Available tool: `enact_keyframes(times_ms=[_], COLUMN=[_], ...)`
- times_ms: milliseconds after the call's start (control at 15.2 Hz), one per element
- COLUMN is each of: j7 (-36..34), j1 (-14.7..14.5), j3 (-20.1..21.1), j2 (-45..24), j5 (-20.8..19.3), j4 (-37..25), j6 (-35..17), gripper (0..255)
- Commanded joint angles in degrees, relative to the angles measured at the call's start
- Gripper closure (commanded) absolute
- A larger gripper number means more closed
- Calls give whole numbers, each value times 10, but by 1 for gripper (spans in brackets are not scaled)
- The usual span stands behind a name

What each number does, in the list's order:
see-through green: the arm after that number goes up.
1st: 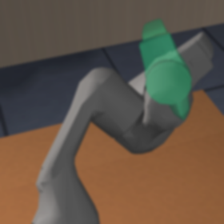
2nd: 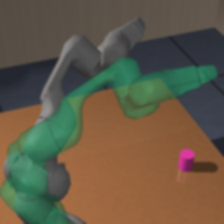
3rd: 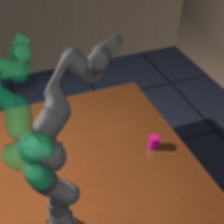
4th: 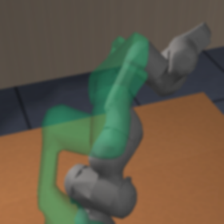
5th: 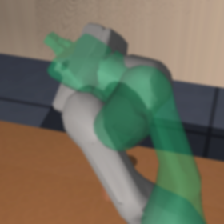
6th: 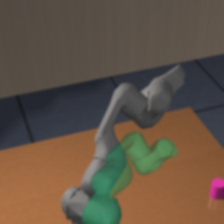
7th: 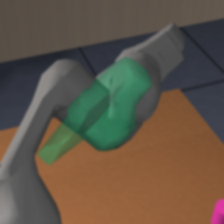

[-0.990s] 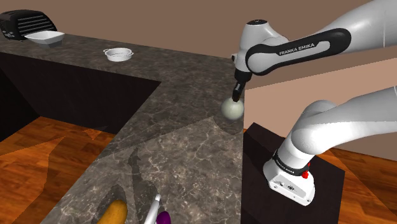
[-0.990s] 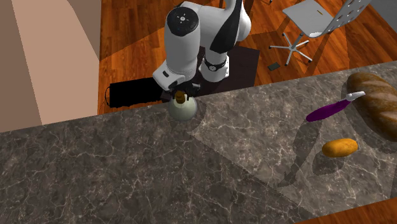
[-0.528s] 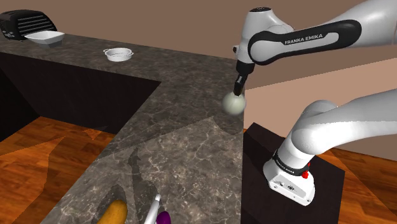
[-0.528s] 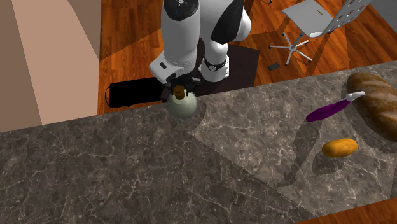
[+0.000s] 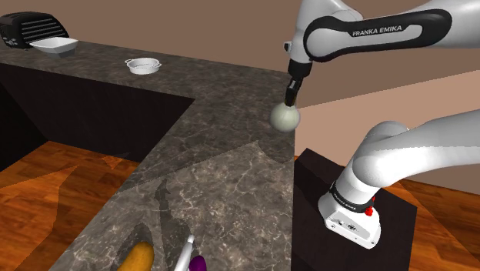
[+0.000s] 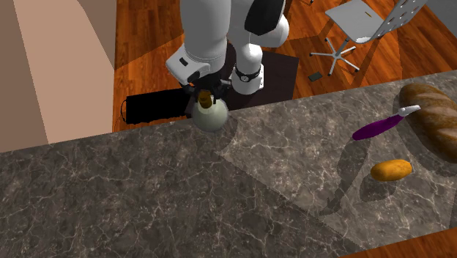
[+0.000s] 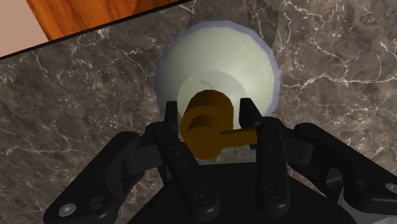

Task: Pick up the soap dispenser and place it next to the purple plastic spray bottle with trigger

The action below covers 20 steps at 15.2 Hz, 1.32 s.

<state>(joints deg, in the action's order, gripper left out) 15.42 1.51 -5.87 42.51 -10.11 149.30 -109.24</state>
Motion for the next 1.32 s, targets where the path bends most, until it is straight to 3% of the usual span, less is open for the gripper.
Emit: enact_keyframes(times_ms=[0, 1254], j7=[2, 16], j1=[0, -4], j3=[1, 11], j2=[3, -10], j5=[1, 13], j4=[-12, -166], j6=[15, 156], gripper=[255, 255])
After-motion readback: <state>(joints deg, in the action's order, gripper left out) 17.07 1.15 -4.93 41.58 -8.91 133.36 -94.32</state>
